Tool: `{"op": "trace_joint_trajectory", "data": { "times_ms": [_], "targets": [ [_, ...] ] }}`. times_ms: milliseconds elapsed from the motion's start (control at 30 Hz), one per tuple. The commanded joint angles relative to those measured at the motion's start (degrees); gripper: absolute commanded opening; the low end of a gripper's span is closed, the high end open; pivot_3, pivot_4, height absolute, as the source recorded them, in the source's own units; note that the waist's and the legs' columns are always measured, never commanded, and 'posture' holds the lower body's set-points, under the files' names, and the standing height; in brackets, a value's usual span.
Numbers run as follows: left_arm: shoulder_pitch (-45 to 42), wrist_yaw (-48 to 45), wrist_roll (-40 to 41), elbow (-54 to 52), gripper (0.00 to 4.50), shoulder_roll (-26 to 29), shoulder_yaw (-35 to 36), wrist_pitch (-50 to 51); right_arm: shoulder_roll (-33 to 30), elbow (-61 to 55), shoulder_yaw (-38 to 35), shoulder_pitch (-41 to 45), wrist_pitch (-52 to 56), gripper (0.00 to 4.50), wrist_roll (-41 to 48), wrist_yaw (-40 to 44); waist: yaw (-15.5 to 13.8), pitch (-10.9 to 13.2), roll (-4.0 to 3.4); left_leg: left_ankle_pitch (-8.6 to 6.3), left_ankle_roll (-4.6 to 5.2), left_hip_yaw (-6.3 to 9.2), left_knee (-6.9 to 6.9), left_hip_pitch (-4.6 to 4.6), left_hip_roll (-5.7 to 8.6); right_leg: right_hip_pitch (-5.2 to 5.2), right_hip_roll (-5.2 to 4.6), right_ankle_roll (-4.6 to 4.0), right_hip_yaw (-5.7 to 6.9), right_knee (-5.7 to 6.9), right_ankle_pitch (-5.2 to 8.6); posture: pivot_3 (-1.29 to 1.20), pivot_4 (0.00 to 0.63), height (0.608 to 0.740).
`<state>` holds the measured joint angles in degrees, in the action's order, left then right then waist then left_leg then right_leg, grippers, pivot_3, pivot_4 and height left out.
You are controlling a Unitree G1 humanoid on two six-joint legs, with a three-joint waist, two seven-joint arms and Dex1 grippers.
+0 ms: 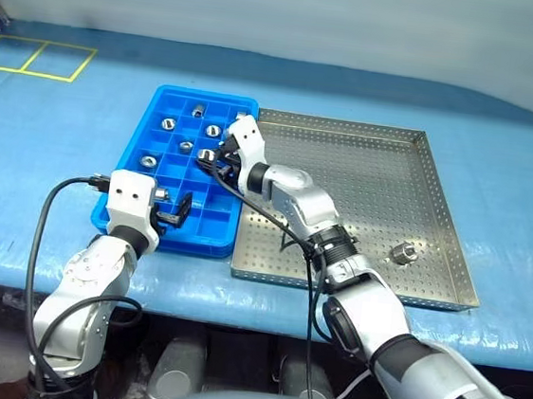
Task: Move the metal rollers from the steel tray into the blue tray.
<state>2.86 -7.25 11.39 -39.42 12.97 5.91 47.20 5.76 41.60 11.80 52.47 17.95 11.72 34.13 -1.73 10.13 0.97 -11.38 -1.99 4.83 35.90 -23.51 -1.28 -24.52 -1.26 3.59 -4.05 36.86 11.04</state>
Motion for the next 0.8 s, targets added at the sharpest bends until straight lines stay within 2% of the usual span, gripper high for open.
{"op": "trace_joint_trajectory", "data": {
  "times_ms": [33,200,333,500,600,667,800],
  "targets": [
    [-0.4,0.7,-0.3,-3.4,4.21,-0.2,-0.7,-1.0,0.9,2.9,-1.4,2.8,-2.4,1.97,-0.8,1.2,-0.4,0.0,0.00,0.00,0.00,0.01,-0.01,0.00,0.00,0.00,0.00,-0.01,0.01,-0.01,0.01,0.30,0.150,0.740],
    [-1.2,1.2,-0.4,-2.7,4.21,0.0,-1.6,-0.8,1.0,4.4,-2.2,3.1,-6.0,3.34,-2.7,-0.6,-0.8,0.0,0.00,0.01,-0.03,0.03,-0.01,-0.01,0.00,0.00,0.00,-0.03,0.04,-0.01,0.02,0.29,0.150,0.740],
    [-2.3,0.6,0.0,-1.7,4.21,0.1,-2.9,-0.9,-0.2,1.0,-3.9,2.0,-8.0,3.34,-3.2,-2.8,-0.8,0.0,0.00,0.02,-0.05,0.03,0.00,-0.02,0.00,0.00,-0.01,-0.02,0.04,-0.02,0.02,0.25,0.150,0.740],
    [-4.4,-1.3,1.3,-0.4,4.21,0.0,-4.6,-1.4,-4.1,-14.8,-3.6,-3.9,-4.6,3.34,-5.3,-6.0,-0.7,0.0,-0.01,0.02,-0.06,0.06,-0.02,-0.06,0.00,-0.01,-0.01,-0.03,0.06,-0.04,0.02,0.20,0.150,0.740],
    [-6.3,-5.1,4.3,0.8,4.21,-0.6,-7.1,-1.4,-9.7,-31.5,-4.5,-11.8,6.7,3.34,-7.2,-10.0,-0.9,0.0,0.00,0.02,-0.08,0.08,-0.02,-0.10,0.03,0.00,-0.06,-0.03,0.09,-0.07,0.03,0.17,0.150,0.740],
    [-8.0,-8.6,5.5,2.5,4.21,0.4,-10.0,-1.5,-15.5,-42.9,-5.0,-19.7,16.0,3.34,-10.1,-11.9,-0.8,0.0,-0.01,0.03,-0.09,0.11,0.00,-0.16,0.12,0.01,-0.17,-0.04,0.12,-0.11,0.04,0.14,0.150,0.740],
    [-11.5,-13.7,5.2,5.9,4.21,3.4,-14.6,-3.5,-23.2,-59.8,-6.7,-31.7,29.9,3.34,-11.1,-13.3,-0.2,0.0,-0.02,0.02,-0.11,0.06,0.04,-0.22,0.18,-0.02,-0.24,-0.01,0.08,-0.15,0.07,0.08,0.150,0.740]
  ]
}}
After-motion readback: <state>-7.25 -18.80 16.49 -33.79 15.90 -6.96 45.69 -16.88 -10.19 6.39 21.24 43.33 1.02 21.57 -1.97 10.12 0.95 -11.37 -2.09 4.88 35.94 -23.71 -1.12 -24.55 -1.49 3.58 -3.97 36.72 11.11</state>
